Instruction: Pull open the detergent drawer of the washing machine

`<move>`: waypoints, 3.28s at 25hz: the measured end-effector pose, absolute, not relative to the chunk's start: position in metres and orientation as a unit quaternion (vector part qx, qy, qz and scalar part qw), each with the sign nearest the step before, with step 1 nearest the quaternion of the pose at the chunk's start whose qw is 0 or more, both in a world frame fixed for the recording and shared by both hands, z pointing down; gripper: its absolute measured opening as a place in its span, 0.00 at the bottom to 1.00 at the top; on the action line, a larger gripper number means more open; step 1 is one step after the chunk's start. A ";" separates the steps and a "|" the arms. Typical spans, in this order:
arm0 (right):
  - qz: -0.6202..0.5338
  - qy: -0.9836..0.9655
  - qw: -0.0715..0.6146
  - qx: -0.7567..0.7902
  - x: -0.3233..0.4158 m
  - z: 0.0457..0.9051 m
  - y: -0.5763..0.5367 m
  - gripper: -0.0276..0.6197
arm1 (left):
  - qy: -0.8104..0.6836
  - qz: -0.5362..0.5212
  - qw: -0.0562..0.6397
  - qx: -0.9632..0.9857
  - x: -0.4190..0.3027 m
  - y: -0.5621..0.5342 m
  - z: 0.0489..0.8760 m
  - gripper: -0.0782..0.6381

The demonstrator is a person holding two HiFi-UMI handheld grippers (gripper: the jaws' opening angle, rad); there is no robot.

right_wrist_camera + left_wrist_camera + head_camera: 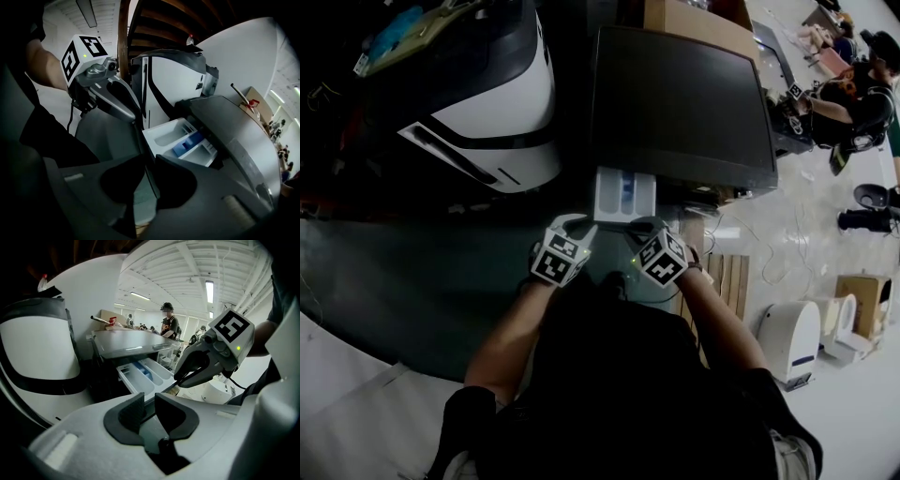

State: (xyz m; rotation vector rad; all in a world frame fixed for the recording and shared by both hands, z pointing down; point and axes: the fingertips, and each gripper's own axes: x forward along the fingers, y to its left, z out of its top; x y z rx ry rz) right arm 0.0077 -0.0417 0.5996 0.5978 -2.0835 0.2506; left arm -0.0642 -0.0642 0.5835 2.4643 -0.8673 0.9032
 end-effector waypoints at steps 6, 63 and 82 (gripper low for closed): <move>0.096 -0.851 0.457 0.240 0.010 0.601 -0.032 0.16 | -0.324 0.313 0.199 0.870 -0.062 -0.055 0.587 0.21; 0.097 -0.886 0.059 0.450 0.129 0.342 -0.197 0.05 | -0.421 0.108 0.096 0.896 -0.028 -0.230 0.343 0.14; 0.061 -0.888 0.033 0.454 0.154 0.323 -0.191 0.05 | -0.417 0.120 0.067 0.898 0.017 -0.222 0.328 0.13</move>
